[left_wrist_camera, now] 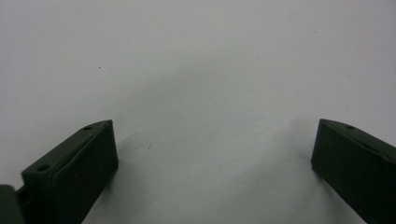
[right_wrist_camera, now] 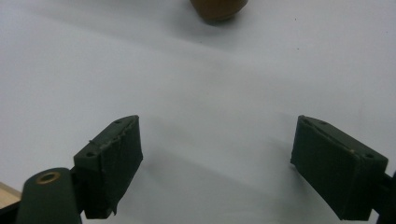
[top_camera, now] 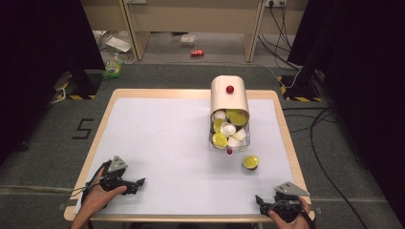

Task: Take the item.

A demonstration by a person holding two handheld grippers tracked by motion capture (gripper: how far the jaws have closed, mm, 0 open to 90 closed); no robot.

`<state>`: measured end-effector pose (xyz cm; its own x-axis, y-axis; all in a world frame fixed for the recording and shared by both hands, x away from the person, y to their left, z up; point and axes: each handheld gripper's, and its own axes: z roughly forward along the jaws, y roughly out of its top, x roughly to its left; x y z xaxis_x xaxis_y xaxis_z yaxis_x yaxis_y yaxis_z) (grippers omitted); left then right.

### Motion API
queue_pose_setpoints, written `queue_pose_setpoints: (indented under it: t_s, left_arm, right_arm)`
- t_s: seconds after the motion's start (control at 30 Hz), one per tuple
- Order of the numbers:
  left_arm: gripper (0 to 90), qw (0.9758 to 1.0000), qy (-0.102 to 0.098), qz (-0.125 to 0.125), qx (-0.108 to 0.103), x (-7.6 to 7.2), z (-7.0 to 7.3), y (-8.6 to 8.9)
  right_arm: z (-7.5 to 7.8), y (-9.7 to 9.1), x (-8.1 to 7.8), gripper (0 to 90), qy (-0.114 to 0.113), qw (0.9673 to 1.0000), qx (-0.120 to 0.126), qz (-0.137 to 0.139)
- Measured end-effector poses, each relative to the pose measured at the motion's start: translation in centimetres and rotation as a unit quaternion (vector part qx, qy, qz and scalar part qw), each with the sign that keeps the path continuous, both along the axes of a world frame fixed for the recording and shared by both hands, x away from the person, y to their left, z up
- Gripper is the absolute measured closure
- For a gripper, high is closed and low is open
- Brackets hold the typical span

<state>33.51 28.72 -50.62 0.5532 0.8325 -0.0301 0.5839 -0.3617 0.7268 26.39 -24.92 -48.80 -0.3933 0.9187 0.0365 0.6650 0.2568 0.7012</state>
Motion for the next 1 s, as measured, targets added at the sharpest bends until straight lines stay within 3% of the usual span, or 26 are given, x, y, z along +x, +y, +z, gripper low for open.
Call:
queue_pose_setpoints:
  t_s: [0.5,0.7,1.0]
  left_arm:
    - [0.0,1.0,0.0,0.0,0.0,0.0,0.0,0.0]
    - [0.0,1.0,0.0,0.0,0.0,0.0,0.0,0.0]
    - [0.0,1.0,0.0,0.0,0.0,0.0,0.0,0.0]
  right_arm:
    - [-0.22,-0.28,-0.73,16.1,0.003,1.0,-0.008,0.001]
    - [-0.31,-0.11,-0.95,16.0,-0.003,0.9997,-0.025,0.006]
    - [-0.38,-0.12,-1.03,16.0,-0.004,0.9998,-0.021,0.004]
